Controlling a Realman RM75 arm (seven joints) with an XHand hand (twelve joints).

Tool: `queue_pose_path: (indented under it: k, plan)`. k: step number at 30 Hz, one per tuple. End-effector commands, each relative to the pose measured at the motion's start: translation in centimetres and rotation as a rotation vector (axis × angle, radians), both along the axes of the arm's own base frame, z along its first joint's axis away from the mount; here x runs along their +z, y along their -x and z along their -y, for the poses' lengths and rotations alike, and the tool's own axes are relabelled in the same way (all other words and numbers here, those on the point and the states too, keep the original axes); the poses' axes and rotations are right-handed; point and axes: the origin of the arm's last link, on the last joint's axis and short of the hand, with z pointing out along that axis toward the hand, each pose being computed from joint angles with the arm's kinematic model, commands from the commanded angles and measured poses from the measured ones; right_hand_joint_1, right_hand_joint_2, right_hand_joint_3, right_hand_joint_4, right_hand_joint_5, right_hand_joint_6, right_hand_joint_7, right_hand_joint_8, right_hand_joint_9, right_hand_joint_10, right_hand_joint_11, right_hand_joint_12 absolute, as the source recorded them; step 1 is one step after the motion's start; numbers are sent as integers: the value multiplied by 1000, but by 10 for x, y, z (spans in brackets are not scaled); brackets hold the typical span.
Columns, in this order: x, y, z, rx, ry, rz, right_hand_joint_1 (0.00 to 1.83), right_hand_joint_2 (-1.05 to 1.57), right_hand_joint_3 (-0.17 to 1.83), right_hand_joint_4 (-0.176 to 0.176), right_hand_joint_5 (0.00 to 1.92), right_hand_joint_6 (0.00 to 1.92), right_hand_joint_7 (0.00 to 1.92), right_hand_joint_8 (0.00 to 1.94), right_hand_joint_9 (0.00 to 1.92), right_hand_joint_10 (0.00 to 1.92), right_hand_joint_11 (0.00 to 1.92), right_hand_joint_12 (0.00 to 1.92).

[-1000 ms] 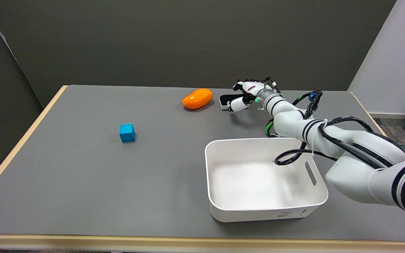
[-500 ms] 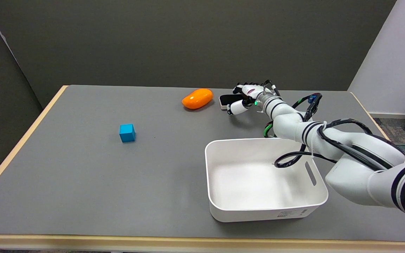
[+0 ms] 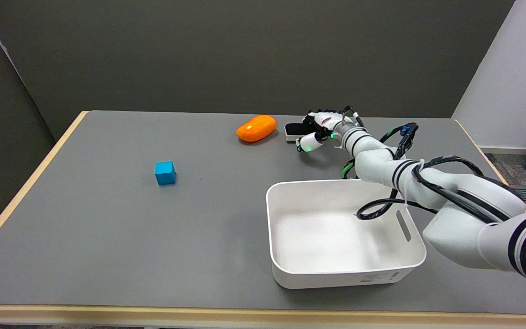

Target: Pick up the blackboard eraser.

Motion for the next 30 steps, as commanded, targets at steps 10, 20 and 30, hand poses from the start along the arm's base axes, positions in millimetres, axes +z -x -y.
queue_pose_path:
  k: [10, 20, 30]
  plan:
    - [-3, -6, 0, 46, -20, -8, 758, 1267, 232, 149, 518, 1673, 636, 927, 497, 985, 158, 1196]
    - [-3, -17, -1, 96, -45, -2, 806, 1229, 266, 123, 561, 1632, 644, 1158, 548, 1076, 222, 1319]
    - [2, -18, -8, 130, -42, 24, 827, 1213, 282, 106, 578, 1616, 639, 1198, 565, 1106, 243, 1354]
